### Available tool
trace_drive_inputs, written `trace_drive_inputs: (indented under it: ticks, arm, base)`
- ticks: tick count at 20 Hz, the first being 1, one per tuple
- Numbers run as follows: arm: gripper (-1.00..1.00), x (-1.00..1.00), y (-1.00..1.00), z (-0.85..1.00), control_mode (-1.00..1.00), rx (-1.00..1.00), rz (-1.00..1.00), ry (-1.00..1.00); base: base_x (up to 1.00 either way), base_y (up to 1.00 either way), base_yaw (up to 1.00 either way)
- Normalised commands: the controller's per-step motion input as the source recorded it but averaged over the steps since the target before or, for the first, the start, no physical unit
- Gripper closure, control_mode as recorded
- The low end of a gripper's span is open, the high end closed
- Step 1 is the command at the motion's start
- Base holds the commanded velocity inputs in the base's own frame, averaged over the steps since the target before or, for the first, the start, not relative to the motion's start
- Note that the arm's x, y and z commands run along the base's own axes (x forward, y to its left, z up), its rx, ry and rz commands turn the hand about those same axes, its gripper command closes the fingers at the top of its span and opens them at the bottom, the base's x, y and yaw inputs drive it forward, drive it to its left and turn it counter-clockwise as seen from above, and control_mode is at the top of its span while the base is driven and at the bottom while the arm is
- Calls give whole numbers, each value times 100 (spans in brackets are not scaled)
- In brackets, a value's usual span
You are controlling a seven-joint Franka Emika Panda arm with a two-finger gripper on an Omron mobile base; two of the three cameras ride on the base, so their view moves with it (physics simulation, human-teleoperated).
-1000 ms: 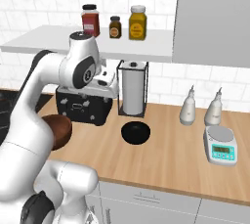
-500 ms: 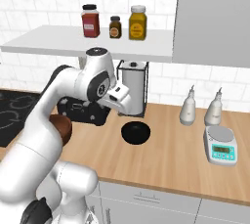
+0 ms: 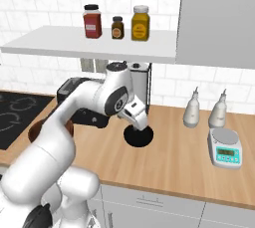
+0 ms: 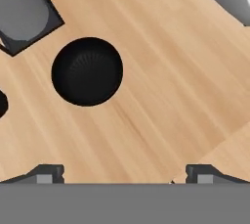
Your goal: Pick up the bowls on the counter and stack them on top of one another in the open cabinet. Place the smaller bowl on top of the larger bowl.
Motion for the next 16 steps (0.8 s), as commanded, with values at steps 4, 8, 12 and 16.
trace_drive_inputs:
  ticks: [4, 8, 12, 16]
  arm:
    - [-100, 0, -49, -44, -100, 17, -8, -1]
    - [-100, 8, -31, -50, -100, 11, 0, 0]
    - [-100, 31, -6, -48, -100, 11, 0, 0]
    - [-100, 44, 0, -30, -100, 4, 0, 1]
  base:
    - [0, 0, 0]
    - [0, 0, 0]
    - [0, 0, 0]
    - [0, 0, 0]
